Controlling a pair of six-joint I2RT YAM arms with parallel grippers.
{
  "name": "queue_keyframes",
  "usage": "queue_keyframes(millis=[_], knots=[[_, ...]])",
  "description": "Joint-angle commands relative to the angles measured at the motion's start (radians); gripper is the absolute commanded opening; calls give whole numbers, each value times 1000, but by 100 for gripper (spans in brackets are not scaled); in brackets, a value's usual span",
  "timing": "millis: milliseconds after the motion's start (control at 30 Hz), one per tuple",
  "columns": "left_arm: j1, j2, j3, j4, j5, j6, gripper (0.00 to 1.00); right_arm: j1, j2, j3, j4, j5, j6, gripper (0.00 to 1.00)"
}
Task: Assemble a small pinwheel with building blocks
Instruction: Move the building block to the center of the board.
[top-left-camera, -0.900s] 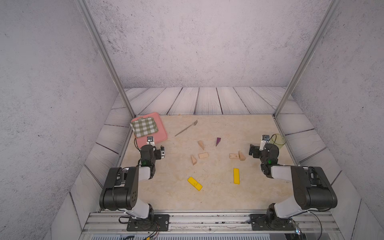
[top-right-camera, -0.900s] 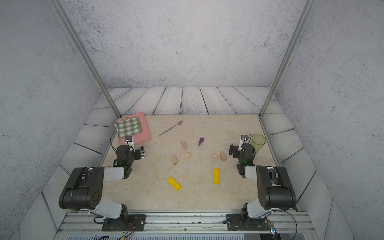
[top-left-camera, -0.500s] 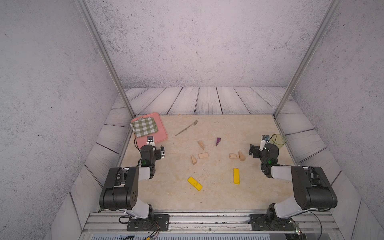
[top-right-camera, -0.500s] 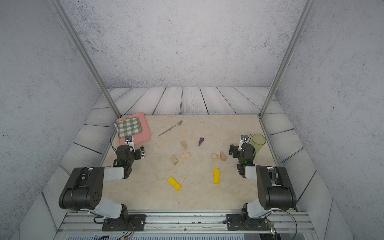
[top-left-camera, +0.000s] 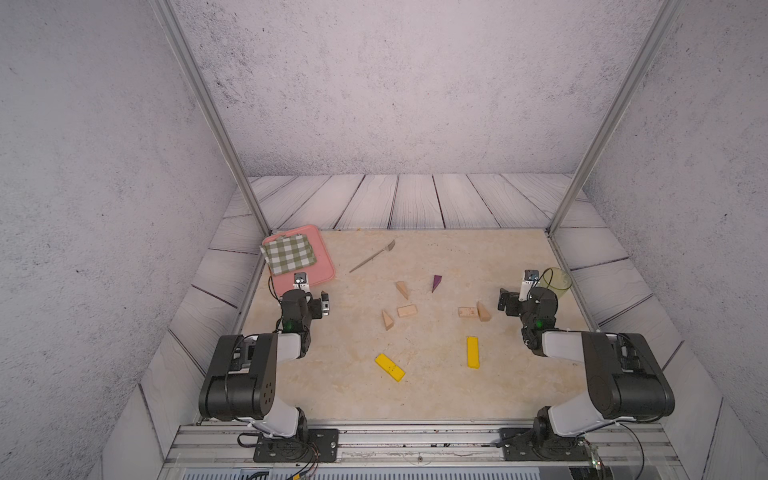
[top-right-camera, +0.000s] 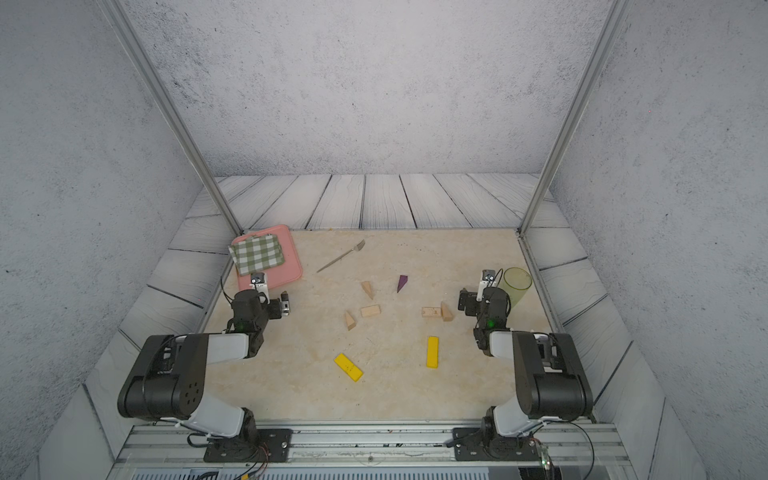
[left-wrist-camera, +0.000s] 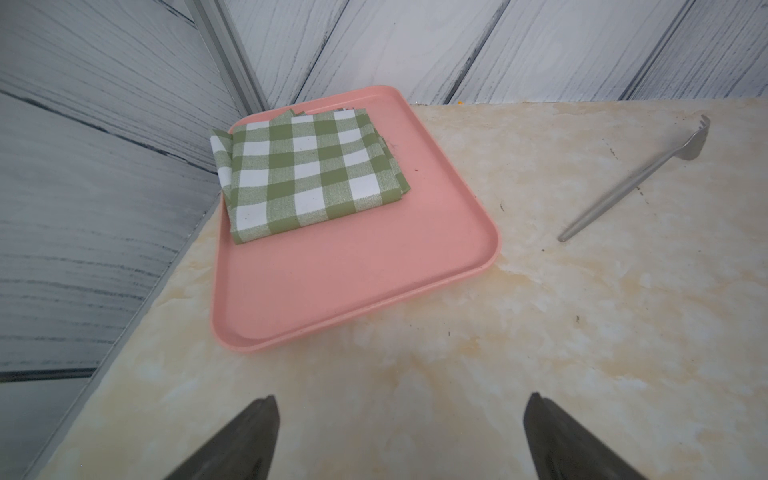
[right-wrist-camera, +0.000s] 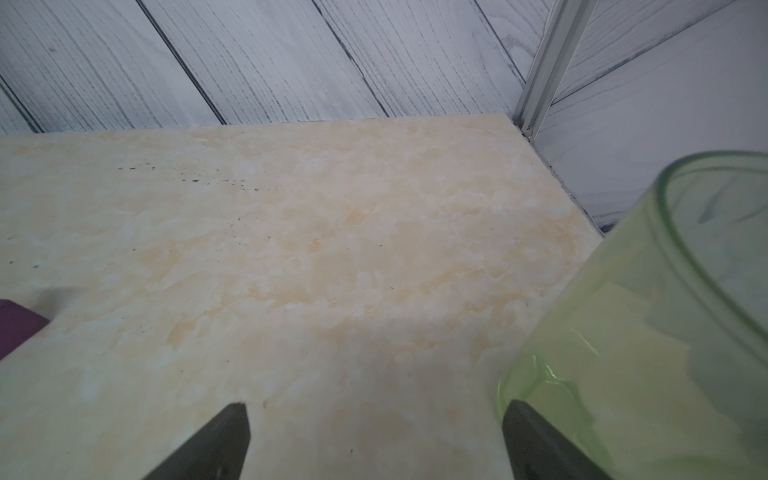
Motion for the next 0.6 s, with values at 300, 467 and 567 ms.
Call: queue_keyframes(millis=[300, 467, 567], knots=[[6, -7, 4, 9, 3, 3, 98, 283, -83, 552, -1054, -46, 50, 99], [8, -8, 5, 5, 5, 2, 98, 540, 5, 694, -1217, -26, 205, 99], [7, -38, 3, 27, -42, -15, 98, 635, 114, 814, -1323, -22, 282, 99]])
